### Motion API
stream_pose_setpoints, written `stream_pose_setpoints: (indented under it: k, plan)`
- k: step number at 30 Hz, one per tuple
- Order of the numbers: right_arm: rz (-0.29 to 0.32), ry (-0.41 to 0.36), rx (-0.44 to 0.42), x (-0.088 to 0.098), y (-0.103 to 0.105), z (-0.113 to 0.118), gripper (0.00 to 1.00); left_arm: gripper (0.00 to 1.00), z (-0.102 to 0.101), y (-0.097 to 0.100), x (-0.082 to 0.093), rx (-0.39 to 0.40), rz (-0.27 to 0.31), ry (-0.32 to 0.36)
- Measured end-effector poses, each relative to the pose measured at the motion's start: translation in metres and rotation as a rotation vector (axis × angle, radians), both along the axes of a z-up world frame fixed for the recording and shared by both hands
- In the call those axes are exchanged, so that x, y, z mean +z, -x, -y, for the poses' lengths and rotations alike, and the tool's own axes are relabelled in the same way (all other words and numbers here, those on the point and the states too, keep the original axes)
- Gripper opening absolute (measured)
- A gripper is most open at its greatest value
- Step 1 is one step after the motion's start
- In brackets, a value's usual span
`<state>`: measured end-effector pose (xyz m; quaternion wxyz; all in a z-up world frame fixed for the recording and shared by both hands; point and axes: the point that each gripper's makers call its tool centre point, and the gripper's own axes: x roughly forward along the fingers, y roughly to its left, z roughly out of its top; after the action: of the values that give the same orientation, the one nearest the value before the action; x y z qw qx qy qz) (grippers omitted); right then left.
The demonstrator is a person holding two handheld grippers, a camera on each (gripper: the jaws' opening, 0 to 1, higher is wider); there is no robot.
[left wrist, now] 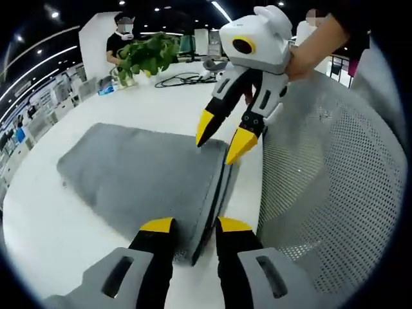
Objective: Fold the towel on the table until its edges align and the towel forms a compact rectangular stack.
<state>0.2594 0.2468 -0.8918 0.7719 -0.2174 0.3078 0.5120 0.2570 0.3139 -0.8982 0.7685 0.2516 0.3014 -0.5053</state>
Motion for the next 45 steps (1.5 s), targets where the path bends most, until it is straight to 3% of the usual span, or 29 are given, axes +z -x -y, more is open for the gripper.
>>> stream_pose_setpoints:
  k: [3, 6, 8, 11, 14, 18, 23, 26, 31, 35, 45]
  plan:
    - [0.007, 0.039, 0.052, -0.008, 0.007, 0.000, 0.27, 0.26, -0.003, 0.002, -0.009, -0.022, 0.013, -0.056]
    - [0.029, 0.078, 0.084, -0.015, 0.007, 0.001, 0.28, 0.26, -0.001, 0.002, -0.013, -0.034, 0.024, -0.067]
    - [0.036, 0.086, 0.097, -0.019, 0.008, 0.000, 0.28, 0.24, -0.004, -0.002, -0.013, -0.077, 0.075, -0.122]
    - [0.097, 0.150, 0.162, -0.024, 0.006, 0.001, 0.27, 0.24, -0.003, -0.001, -0.012, -0.076, 0.055, -0.113]
    - [0.067, 0.120, 0.132, -0.023, 0.004, 0.000, 0.24, 0.23, -0.003, -0.002, -0.012, -0.076, 0.053, -0.106]
    - [0.102, 0.145, 0.131, -0.024, -0.005, 0.003, 0.13, 0.20, -0.003, -0.005, -0.012, -0.056, 0.033, -0.085]
    - [0.092, 0.152, 0.126, -0.024, -0.006, 0.001, 0.10, 0.11, -0.003, -0.012, -0.013, -0.071, 0.062, -0.125]
    - [0.051, 0.122, 0.087, -0.023, -0.010, 0.002, 0.09, 0.09, -0.002, -0.015, -0.013, -0.055, 0.038, -0.118]
    - [0.041, 0.109, 0.059, -0.023, -0.010, 0.002, 0.07, 0.07, -0.001, -0.016, -0.015, -0.087, 0.085, -0.152]
    - [-0.048, 0.088, 0.023, -0.021, -0.013, 0.002, 0.05, 0.07, -0.002, -0.017, -0.012, -0.028, 0.051, -0.135]
    - [-0.036, 0.078, 0.032, -0.011, -0.010, 0.004, 0.04, 0.06, -0.003, -0.016, -0.004, -0.025, 0.050, -0.120]
